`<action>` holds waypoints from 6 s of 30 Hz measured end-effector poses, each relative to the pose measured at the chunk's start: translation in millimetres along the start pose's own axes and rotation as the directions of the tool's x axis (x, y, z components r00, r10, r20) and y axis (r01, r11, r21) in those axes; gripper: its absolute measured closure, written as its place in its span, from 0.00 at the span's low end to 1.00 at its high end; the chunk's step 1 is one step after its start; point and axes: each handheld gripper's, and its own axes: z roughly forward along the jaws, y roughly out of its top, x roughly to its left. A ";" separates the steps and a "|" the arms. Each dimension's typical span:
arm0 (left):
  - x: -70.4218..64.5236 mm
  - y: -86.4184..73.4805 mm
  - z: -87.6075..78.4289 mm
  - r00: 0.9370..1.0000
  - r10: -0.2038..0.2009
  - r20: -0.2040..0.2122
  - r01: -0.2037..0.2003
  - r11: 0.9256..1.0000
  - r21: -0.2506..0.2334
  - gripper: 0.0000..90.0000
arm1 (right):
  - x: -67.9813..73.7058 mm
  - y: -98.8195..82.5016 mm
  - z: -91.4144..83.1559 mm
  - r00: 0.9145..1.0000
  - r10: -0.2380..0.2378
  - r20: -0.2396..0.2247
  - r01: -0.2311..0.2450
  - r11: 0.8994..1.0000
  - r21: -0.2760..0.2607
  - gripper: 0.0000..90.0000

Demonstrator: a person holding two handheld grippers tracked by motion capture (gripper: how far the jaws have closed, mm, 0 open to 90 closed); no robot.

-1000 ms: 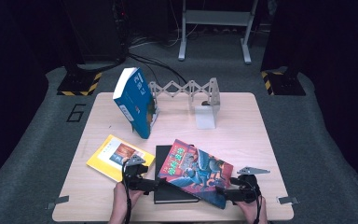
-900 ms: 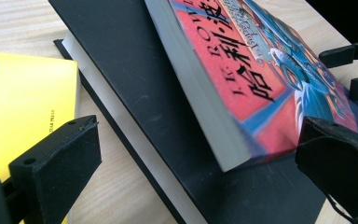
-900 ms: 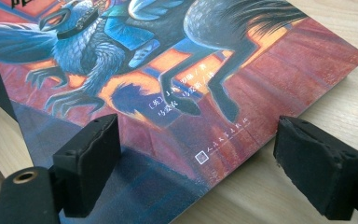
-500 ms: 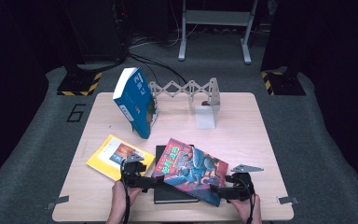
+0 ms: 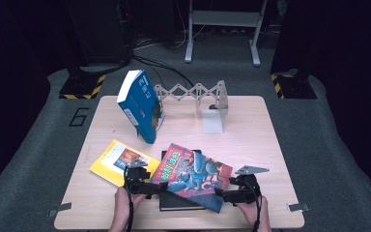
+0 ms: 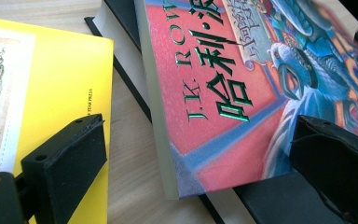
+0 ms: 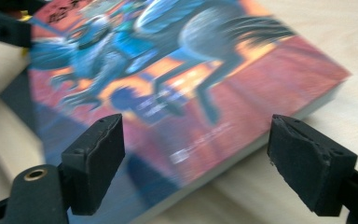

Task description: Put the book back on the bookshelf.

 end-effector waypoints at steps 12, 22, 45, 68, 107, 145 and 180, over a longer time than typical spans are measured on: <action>-1.5 -1.4 -0.5 1.000 -0.001 0.008 0.001 1.000 0.016 0.04 | -34.7 38.6 13.1 0.998 -0.020 0.057 0.020 1.000 0.000 0.15; -2.2 -8.0 0.4 0.999 -0.016 0.043 0.014 0.998 0.059 0.04 | -38.2 42.3 28.7 1.000 -0.025 -0.006 0.025 0.997 0.066 0.18; 8.6 -2.6 -6.7 0.995 -0.073 0.065 0.068 0.995 0.076 0.11 | -0.4 22.0 22.4 1.000 -0.017 -0.021 0.018 0.996 0.088 0.18; 11.6 -12.8 -17.5 0.988 -0.135 0.079 0.128 0.988 0.084 0.16 | 19.5 14.0 18.9 0.999 -0.023 0.048 0.020 0.998 0.064 0.19; 38.0 35.6 13.3 0.979 -0.191 0.071 0.186 0.980 0.073 0.25 | 38.2 36.2 50.2 0.997 -0.066 -0.048 0.069 0.995 0.070 0.24; 21.0 45.0 -5.4 0.997 -0.072 0.031 0.069 0.995 0.073 0.38 | 59.3 39.6 60.5 0.997 -0.070 -0.018 0.071 0.997 0.043 0.28; 35.0 55.3 -23.6 0.986 -0.092 0.141 0.091 0.996 0.009 0.71 | 41.9 37.7 57.7 0.998 -0.046 -0.037 0.045 0.999 -0.028 0.25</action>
